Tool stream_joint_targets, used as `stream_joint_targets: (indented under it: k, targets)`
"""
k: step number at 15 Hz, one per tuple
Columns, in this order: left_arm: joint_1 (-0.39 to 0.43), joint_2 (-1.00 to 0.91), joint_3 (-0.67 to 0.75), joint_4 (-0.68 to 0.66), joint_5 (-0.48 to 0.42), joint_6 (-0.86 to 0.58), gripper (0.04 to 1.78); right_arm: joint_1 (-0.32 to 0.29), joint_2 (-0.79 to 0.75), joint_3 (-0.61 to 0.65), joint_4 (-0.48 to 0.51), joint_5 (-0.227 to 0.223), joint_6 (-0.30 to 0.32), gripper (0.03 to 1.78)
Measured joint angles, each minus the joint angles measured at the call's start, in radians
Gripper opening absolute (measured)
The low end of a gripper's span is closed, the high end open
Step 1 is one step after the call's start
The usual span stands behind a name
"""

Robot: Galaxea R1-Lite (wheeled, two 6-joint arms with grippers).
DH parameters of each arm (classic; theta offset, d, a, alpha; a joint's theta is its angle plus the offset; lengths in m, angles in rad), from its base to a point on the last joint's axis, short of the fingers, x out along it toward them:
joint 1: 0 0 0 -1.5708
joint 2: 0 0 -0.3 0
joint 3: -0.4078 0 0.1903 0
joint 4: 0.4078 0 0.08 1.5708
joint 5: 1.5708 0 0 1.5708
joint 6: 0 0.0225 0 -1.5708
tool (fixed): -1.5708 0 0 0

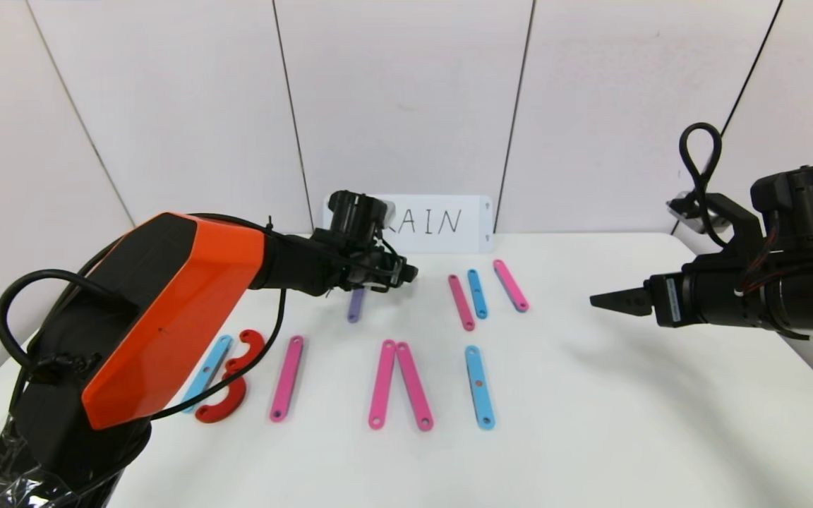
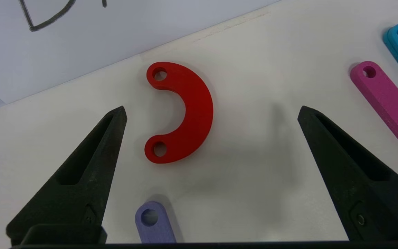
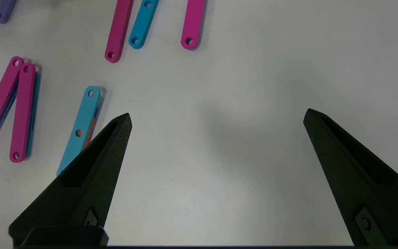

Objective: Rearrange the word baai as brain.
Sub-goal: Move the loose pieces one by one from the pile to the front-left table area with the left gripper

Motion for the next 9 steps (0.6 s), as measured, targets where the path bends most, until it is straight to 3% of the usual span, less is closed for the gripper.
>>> stream_joint_targets:
  k: [7, 9]
  targets:
    - [0.003, 0.037, -0.022, 0.0, 0.0, -0.004, 1.73, 0.001, 0.0, 0.002, 0.0, -0.001, 0.0, 1.74]
    - [0.003, 0.041, -0.023, 0.0, 0.001, -0.001, 1.66, 0.003, 0.0, 0.004, 0.0, 0.0, 0.0, 1.74]
